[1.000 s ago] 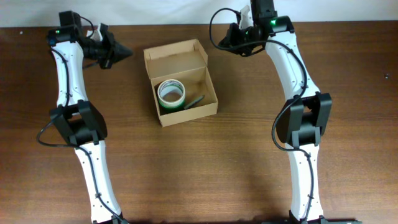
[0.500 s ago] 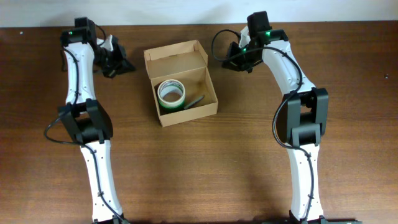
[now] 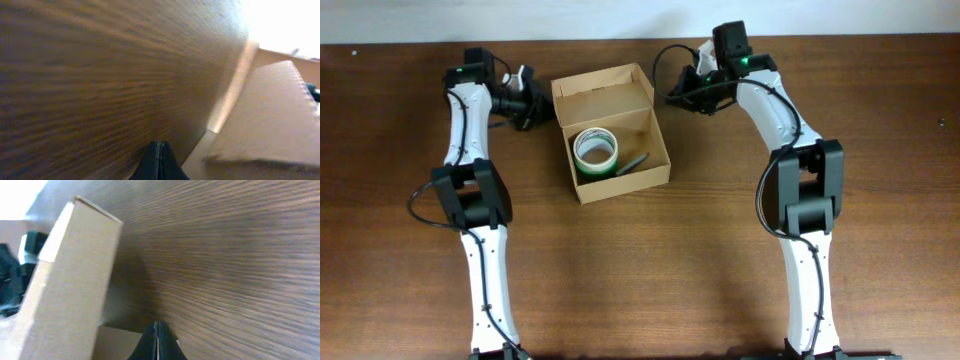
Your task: Pack container
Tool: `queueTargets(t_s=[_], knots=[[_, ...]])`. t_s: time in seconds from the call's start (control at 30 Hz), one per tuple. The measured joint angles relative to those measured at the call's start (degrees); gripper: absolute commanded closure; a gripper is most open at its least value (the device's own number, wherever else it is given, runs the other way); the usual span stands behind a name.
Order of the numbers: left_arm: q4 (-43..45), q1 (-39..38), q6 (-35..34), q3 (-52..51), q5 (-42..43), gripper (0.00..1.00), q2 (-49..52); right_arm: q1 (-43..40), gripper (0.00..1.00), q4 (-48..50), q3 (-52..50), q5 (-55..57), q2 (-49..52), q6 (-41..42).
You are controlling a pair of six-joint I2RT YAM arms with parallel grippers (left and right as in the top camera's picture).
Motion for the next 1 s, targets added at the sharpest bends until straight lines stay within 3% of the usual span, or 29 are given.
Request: queueTargets(t_s=[0.5, 0.7, 1.0], knots=[[12.31, -0.61, -0.98, -0.11, 14.23, 0.98, 0.37, 0.04, 0.96, 8.33, -0.22, -10.08, 1.51, 2.95], [13.49, -0.61, -1.53, 0.94, 19.56, 0.99, 0.52, 0.04, 0.96, 13.68, -0.31, -14.10, 1.53, 3.32], [13.70, -1.03, -5.99, 15.13, 21.51, 0.99, 1.31, 0.07, 0.96, 6.01, 6.95, -14.25, 1.81, 2.82]])
